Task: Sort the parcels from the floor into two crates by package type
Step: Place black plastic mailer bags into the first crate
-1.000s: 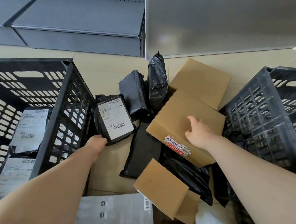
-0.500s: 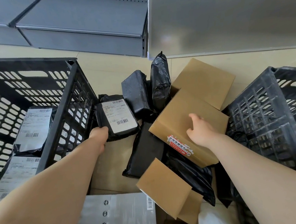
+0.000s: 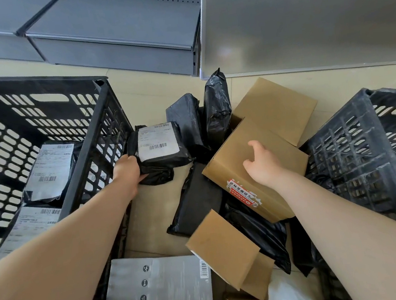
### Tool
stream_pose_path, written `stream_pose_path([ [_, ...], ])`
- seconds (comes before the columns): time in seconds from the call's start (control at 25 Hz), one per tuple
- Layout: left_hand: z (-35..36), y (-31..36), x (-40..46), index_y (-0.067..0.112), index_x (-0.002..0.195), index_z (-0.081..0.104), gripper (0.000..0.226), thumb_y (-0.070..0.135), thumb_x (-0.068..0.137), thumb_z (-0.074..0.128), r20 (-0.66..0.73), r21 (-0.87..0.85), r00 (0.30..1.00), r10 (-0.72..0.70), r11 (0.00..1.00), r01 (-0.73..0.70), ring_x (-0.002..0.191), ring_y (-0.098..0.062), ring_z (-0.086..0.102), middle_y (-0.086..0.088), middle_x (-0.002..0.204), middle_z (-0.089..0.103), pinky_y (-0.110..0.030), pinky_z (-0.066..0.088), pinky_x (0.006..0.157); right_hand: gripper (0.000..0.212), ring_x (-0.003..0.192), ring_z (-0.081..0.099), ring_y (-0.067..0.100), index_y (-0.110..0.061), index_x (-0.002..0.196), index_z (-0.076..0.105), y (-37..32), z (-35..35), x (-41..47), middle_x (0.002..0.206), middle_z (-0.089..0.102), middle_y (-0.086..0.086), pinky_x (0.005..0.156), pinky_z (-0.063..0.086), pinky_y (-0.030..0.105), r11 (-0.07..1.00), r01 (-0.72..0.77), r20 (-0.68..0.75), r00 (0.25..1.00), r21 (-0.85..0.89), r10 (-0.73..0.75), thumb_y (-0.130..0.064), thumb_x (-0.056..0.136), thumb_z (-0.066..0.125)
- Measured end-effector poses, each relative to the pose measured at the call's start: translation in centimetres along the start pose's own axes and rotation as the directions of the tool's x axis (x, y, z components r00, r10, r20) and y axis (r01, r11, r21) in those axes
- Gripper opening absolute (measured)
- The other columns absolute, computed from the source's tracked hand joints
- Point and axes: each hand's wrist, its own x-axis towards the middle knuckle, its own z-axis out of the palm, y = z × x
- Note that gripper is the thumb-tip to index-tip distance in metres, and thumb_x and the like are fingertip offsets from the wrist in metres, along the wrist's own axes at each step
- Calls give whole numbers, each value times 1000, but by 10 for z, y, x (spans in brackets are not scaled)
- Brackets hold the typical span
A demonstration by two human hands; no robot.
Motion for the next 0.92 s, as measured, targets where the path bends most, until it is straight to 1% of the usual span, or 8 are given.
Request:
stream_pose_path([
  [0.2, -3, 12, -7, 19, 94, 64, 31, 12, 86, 34, 35, 1, 997, 67, 998, -67, 89, -26, 63, -5, 101, 67, -40, 55, 82, 49, 103, 60, 24, -17, 150, 36, -31, 6, 2, 150, 46, 6, 83, 46, 33, 974, 8, -60, 998, 225, 6, -18, 102, 47],
  [0.32, 8, 14, -17, 17, 107, 69, 40, 7, 89, 35, 192, 1, 978, 82, 996, -84, 104, -26, 69, -6, 110, 74, -43, 58, 90, 38, 110, 59, 27, -9, 140, 48, -56, 8, 1, 135, 58, 13, 85, 43, 31, 922, 19, -100, 995, 387, 21, -21, 103, 46],
  [0.44, 25, 21, -28, 14, 111, 67, 38, 3, 98, 33, 318, -45, 944, 85, 996, -74, 105, -25, 69, -8, 112, 73, -40, 57, 91, 31, 89, 63, 30, -13, 101, 63, -82, 9, -1, 96, 64, 16, 79, 52, 44, 769, -55, -14, 996, 637, 83, -42, 95, 54],
  [0.52, 33, 28, -32, 13, 115, 65, 37, 2, 100, 33, 382, -66, 920, 87, 996, -67, 105, -25, 69, -11, 115, 72, -41, 56, 92, 52, 97, 67, 25, -16, 110, 61, -86, 12, 2, 106, 69, 5, 90, 56, 47, 662, -132, 77, 991, 737, 112, -56, 77, 61],
  [0.56, 36, 29, -31, 12, 120, 63, 38, 1, 100, 33, 408, -86, 908, 97, 994, -67, 106, -26, 68, -12, 117, 71, -41, 56, 92, 57, 102, 67, 24, -16, 121, 58, -86, 13, 2, 113, 69, 2, 94, 55, 48, 639, -124, 70, 992, 759, 110, -52, 76, 63],
  [0.68, 38, 32, -31, 19, 136, 47, 44, 2, 96, 44, 401, -99, 904, 150, 988, -120, 113, -25, 64, -5, 129, 64, -43, 56, 91, 37, 105, 67, 22, -16, 125, 54, -84, 7, 2, 118, 68, 1, 94, 56, 47, 588, -54, -23, 992, 807, 123, -27, 91, 65],
  [0.8, 39, 33, -36, 27, 119, 48, 37, 5, 91, 58, 256, 161, 909, 328, 913, -375, 114, -12, 56, 3, 131, 52, -32, 51, 92, 27, 105, 67, 22, -22, 117, 55, -79, 6, 8, 115, 68, -1, 93, 57, 48, 513, -14, -64, 989, 859, 135, -19, 93, 65],
  [0.92, 41, 38, -44, 26, 119, 62, 38, 0, 93, 50, 255, 312, 851, 459, 794, -522, 105, -6, 54, 6, 121, 56, -24, 47, 90, 23, 105, 68, 21, -22, 114, 55, -79, 7, 8, 110, 67, -4, 93, 57, 48, 490, 5, -74, 990, 872, 122, -16, 94, 64],
])
